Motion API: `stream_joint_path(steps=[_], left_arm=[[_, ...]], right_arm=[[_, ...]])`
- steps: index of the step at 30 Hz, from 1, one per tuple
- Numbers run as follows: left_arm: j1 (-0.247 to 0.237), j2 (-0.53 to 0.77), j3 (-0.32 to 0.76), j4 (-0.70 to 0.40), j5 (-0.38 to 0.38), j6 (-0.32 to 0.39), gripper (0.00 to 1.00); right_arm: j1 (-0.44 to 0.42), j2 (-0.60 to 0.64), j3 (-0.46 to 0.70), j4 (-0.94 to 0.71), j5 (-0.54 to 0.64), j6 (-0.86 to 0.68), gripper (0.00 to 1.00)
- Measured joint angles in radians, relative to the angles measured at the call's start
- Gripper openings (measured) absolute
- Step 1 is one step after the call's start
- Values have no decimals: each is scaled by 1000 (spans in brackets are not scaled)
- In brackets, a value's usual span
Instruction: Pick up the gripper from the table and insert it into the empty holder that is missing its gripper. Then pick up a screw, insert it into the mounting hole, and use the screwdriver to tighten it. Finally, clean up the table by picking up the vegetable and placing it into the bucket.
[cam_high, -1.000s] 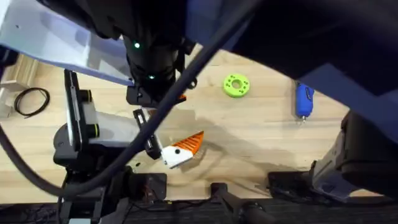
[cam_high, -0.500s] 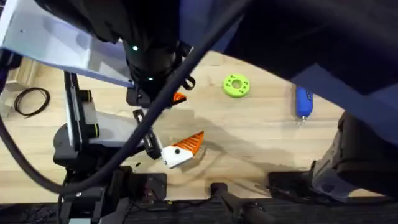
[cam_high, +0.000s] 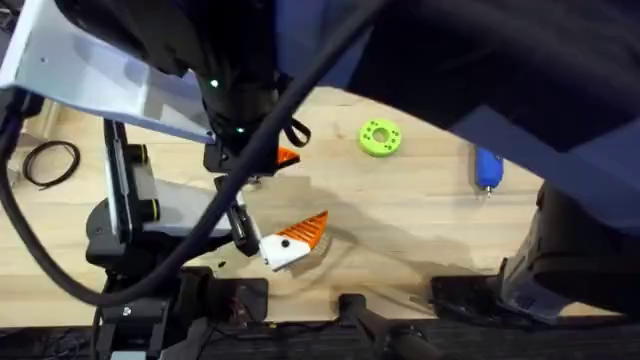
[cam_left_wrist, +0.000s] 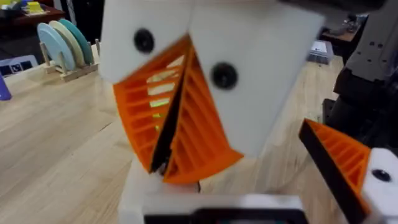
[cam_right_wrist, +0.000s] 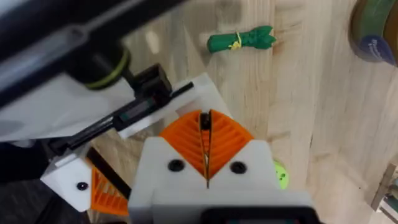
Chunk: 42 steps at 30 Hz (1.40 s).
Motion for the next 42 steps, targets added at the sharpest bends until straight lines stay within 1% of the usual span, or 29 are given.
stream_joint_path(steps=[11, 13, 14, 16, 17, 18, 19, 24, 28, 34, 36, 38, 42], left_arm=[[0, 0, 0, 0, 0, 0, 986], [0, 0, 0, 0, 0, -1, 986], [0, 0, 0, 0, 0, -1, 986], [0, 0, 0, 0, 0, 0, 986], [0, 0, 0, 0, 0, 0, 986], [0, 0, 0, 0, 1, 0, 986], [0, 0, 0, 0, 0, 0, 986], [0, 0, 0, 0, 1, 0, 985], [0, 0, 0, 0, 3, 0, 985], [0, 0, 0, 0, 4, 0, 986], [0, 0, 0, 0, 3, 0, 986], [0, 0, 0, 0, 4, 0, 986], [0, 0, 0, 0, 4, 0, 986]], right_arm=[[0, 0, 0, 0, -1, 1, 14], [0, 0, 0, 1, 0, 0, 266], [-1, 0, 0, 2, 0, 0, 426], [-6, 0, 1, 4, 0, 1, 697], [-10, 0, 1, 3, 0, 2, 856], [-15, -1, 1, 2, 1, 1, 952], [-23, -3, 1, 2, 0, 4, 981], [-54, -33, 1, -25, -7, 31, 990], [-88, -103, 1, -82, -9, 64, 991], [-157, -199, -10, -81, -8, 144, 992], [-175, -236, -59, -56, -9, 170, 991], [-196, -291, -157, 9, -11, 198, 991], [-260, -438, -435, 225, -15, 282, 991]])
